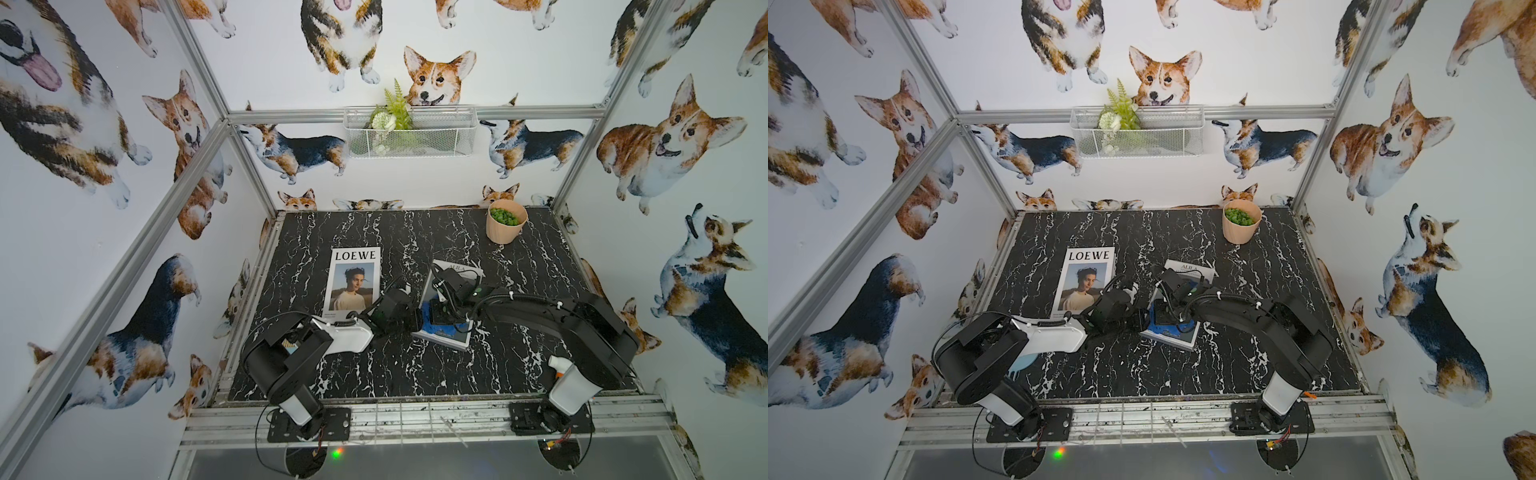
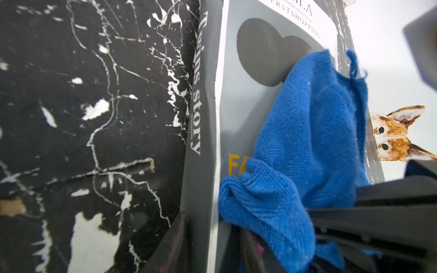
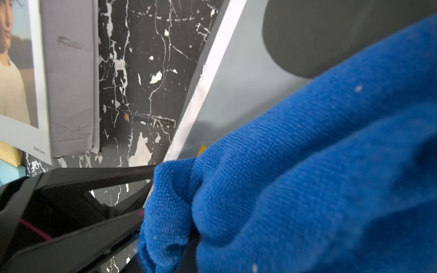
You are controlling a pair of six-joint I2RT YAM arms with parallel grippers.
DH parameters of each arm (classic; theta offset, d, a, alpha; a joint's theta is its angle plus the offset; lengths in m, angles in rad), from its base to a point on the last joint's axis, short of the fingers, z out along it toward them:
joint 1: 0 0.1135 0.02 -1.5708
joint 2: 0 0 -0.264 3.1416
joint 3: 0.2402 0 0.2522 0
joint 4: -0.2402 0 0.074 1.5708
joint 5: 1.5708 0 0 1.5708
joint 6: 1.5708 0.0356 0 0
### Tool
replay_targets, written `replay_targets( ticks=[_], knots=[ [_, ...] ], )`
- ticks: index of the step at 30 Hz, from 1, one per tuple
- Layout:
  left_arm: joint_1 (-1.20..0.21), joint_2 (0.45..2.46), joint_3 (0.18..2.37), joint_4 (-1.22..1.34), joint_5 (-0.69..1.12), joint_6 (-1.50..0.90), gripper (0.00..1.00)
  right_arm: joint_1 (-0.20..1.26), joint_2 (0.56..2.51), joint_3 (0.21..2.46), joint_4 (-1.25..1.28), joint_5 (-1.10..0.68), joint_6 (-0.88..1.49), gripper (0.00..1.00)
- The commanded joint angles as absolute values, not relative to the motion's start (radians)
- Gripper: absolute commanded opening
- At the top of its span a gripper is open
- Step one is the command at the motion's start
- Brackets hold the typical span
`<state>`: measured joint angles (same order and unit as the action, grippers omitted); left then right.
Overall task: Wipe the cover of the book
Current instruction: Wipe the dirt from the cover of the book.
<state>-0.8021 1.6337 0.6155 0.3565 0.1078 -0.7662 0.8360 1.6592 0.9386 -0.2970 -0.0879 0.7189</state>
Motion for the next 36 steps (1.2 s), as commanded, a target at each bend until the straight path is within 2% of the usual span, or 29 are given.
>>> replay_targets(
  ticks=[1, 9, 17, 24, 30, 36],
  knots=[
    [-0.809, 1.642, 0.606, 0.14, 0.115, -0.75, 0.39, 0.845, 1.628, 0.858, -0.564, -0.084, 0.736, 0.0],
    [-0.808, 1.641, 0.604, 0.127, 0.107, -0.743, 0.39, 0.793, 1.349, 0.729, -0.682, 0.0, 0.759, 0.0],
    [-0.808, 1.637, 0.606, 0.126, 0.108, -0.744, 0.39, 0.785, 1.235, 0.685, -0.711, 0.01, 0.792, 0.0],
    [-0.808, 1.628, 0.611, 0.12, 0.107, -0.744, 0.39, 0.786, 1.353, 0.756, -0.599, -0.067, 0.793, 0.0],
    [-0.808, 1.624, 0.615, 0.113, 0.108, -0.744, 0.39, 0.783, 1.562, 0.932, -0.573, -0.063, 0.74, 0.0],
    [-0.808, 1.607, 0.604, 0.103, 0.101, -0.744, 0.39, 0.709, 1.617, 0.969, -0.582, -0.061, 0.697, 0.0]
  ],
)
